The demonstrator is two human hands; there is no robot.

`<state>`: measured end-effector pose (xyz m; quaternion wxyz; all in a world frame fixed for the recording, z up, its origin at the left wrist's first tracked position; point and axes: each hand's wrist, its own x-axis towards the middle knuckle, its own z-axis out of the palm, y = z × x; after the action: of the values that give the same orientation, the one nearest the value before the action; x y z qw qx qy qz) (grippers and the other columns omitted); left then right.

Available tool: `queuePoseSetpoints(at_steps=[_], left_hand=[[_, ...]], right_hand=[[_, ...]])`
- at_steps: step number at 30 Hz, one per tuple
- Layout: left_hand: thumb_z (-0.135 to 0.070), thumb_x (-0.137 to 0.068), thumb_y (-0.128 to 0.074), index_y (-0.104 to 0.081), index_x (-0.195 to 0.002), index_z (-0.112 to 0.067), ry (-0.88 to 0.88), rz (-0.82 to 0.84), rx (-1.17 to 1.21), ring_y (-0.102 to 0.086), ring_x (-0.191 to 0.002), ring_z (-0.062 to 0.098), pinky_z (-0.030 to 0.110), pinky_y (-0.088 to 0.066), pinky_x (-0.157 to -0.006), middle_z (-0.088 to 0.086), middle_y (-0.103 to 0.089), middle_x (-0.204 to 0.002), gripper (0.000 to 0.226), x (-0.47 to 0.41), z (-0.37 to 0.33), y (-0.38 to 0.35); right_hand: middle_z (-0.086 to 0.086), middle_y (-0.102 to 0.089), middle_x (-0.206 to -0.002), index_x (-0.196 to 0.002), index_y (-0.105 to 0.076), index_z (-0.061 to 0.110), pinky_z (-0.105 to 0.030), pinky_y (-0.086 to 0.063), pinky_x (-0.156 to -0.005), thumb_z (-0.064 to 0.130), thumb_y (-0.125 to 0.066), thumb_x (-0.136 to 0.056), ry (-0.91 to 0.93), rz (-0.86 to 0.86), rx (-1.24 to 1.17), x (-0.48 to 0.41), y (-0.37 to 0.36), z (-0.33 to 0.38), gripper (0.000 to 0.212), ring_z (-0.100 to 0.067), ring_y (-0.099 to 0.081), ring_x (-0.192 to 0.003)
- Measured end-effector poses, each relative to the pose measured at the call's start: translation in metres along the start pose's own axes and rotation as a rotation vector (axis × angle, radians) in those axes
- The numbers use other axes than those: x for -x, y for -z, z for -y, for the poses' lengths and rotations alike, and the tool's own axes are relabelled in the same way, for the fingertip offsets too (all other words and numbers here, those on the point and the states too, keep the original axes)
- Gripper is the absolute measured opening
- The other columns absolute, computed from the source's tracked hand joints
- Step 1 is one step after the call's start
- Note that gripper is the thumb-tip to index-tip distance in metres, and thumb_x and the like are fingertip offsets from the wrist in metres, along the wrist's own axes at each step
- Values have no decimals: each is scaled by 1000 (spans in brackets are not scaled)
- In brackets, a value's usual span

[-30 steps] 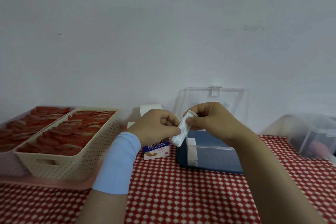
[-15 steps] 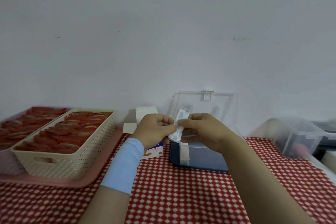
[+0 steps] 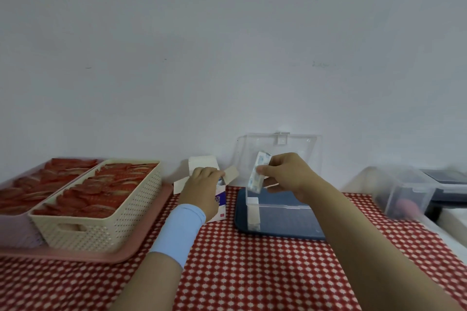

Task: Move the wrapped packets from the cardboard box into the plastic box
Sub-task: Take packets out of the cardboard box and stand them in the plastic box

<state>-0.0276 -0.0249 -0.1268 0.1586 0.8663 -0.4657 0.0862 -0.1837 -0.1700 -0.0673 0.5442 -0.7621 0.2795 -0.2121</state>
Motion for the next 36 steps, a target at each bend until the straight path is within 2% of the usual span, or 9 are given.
queuePoseSetpoints(at_steps=[12,15,18,20,22,24,29,32,36], left_hand=[[-17,-84,-72,-40,-142,-23,53,-23,-183,-36,-134,23,34,-34,-108,-2,-42,-146,67,-2,-6,-2],[-13,-87,-66,-43,-144,-27,-20,-144,-13,-26,-142,21,36,-22,-116,-4,-38,-151,63,1,-4,5],[-11,-91,-59,-64,-116,-24,-50,-302,337,-51,-116,15,28,-40,-101,-5,-60,-121,29,7,-22,11],[-22,-96,-53,-65,-96,-24,93,-86,442,-62,-95,13,26,-47,-83,-6,-67,-99,13,8,-36,14],[-34,-98,-46,-66,-83,-19,166,150,349,-65,-81,19,28,-46,-69,-1,-67,-81,29,4,-46,11],[-37,-99,-44,-70,-93,-10,258,267,414,-70,-81,22,32,-53,-73,6,-72,-84,38,-2,-51,3],[-31,-99,-42,-61,-91,-8,426,337,817,-72,-88,29,45,-57,-89,18,-71,-98,31,-12,-54,-16],[-30,-100,-42,-59,-88,-15,454,365,871,-72,-87,27,44,-58,-89,12,-69,-91,26,-15,-52,-19],[-29,-101,-42,-60,-101,-11,443,376,889,-71,-89,27,40,-60,-84,11,-68,-95,24,-18,-51,-19]], right_hand=[[-11,-75,-90,-99,-71,1,-38,-63,-70,14,-68,-93,-17,-48,280,-10,9,-12,14,-22,-75,-76],[-12,-75,-92,-99,-69,1,-34,-62,-70,16,-69,-93,-79,-18,391,-17,11,-18,16,-21,-75,-77],[-13,-75,-90,-99,-70,0,-33,-62,-72,19,-73,-89,-161,40,524,-24,9,-26,22,-23,-75,-80],[-14,-74,-94,-100,-69,1,-36,-62,-79,24,-76,-86,-214,74,619,-28,6,-30,28,-26,-74,-85],[-13,-72,-93,-98,-66,4,-39,-62,-81,26,-78,-84,-277,118,690,-32,3,-32,28,-27,-73,-82],[-13,-72,-85,-89,-65,6,-38,-62,-80,26,-77,-86,-364,162,724,-35,-1,-32,23,-24,-72,-73],[-9,-72,-61,-85,-63,4,-28,-59,-71,21,-70,-91,-525,269,802,-45,-9,-35,20,-17,-66,-60],[-11,-77,-84,-98,-68,5,-30,-62,-78,25,-73,-90,-554,306,821,-50,-14,-39,22,-19,-75,-78],[-8,-74,-70,-86,-70,4,-26,-57,-52,29,-75,-88,-560,295,818,-52,-8,-36,26,-16,-72,-58]])
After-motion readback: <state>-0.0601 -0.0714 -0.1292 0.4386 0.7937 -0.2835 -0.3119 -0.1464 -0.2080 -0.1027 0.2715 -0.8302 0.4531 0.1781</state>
